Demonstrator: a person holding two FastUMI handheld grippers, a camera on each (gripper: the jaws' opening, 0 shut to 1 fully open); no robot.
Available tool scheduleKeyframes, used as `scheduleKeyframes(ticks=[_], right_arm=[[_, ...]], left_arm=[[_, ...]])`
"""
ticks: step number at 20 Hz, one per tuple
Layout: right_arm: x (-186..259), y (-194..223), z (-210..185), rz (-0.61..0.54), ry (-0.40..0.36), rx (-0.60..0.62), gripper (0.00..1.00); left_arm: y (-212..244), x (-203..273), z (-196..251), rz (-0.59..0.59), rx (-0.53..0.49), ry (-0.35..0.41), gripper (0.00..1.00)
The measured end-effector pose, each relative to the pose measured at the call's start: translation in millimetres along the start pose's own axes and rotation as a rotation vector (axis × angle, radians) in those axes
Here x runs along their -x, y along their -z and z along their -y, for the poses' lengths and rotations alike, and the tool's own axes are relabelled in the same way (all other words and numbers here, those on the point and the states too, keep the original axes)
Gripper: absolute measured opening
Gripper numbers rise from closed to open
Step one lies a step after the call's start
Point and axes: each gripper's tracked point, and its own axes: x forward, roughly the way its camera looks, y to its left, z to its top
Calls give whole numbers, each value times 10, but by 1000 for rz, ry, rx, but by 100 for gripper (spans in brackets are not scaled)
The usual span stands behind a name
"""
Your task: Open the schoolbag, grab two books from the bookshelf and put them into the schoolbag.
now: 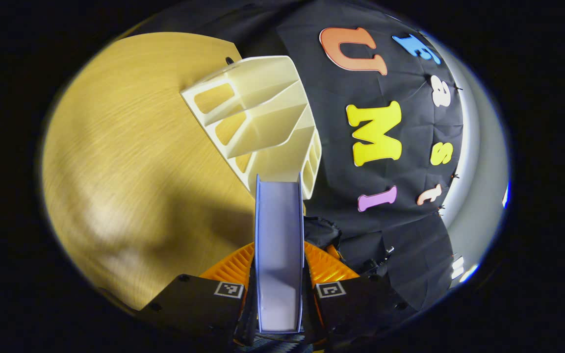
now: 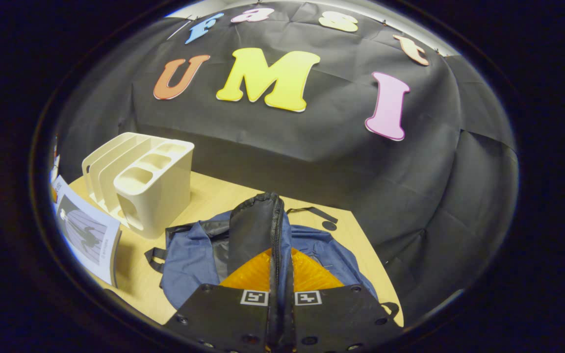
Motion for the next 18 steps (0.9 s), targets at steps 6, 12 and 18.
scheduleKeyframes(ticks=[6,12,18], right_arm=[[105,-326,-39,51,-32,44,5],[216,-561,106,97,-33,5,5],[273,-684,243,144,-60,-12,4]], left_arm=[[49,-557,228,-53,21,57,40],[187,-1028,512,-112,-12,52,39],[409,-1409,787,-170,-69,25,39]])
